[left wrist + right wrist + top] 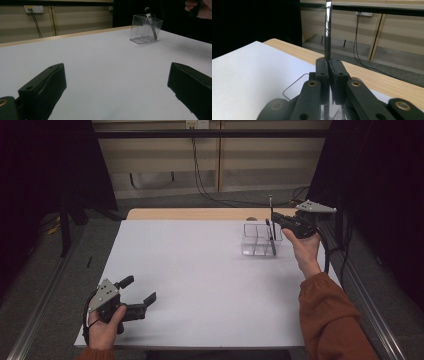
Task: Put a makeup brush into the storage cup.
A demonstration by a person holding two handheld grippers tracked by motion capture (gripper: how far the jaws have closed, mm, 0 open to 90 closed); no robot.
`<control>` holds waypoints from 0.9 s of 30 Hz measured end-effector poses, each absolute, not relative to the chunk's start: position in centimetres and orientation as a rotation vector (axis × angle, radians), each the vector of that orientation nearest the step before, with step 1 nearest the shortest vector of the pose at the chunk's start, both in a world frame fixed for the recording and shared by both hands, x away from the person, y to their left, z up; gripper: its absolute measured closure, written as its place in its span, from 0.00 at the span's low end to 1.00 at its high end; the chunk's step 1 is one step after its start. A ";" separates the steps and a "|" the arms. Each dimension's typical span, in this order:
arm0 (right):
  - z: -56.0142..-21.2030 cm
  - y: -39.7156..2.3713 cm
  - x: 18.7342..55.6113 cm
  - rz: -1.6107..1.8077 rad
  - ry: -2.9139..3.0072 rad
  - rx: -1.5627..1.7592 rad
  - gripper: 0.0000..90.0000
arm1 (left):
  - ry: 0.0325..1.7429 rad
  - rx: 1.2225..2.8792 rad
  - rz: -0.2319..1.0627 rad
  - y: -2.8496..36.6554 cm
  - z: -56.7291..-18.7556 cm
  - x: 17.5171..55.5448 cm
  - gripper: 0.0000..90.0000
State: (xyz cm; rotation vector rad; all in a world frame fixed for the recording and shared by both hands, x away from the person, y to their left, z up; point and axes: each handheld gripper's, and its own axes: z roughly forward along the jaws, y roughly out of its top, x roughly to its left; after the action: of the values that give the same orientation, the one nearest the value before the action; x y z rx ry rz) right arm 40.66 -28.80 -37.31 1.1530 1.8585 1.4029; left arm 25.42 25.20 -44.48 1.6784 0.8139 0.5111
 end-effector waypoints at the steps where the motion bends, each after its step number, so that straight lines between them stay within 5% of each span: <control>1: -37.3 -28.8 40.8 1.407 1.855 1.157 0.95 | 0.813 1.679 0.512 25.2 -44.5 25.4 0.02; 27: -39.3 -28.8 41.9 1.287 1.872 1.180 0.95 | 0.815 1.686 0.522 25.3 -44.5 25.5 0.02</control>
State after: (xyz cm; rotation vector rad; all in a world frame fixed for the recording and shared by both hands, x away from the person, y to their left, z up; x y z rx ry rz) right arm 41.88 -28.76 -39.35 1.1803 1.8720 1.2871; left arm 25.46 25.35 -44.49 1.6857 0.8151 0.5218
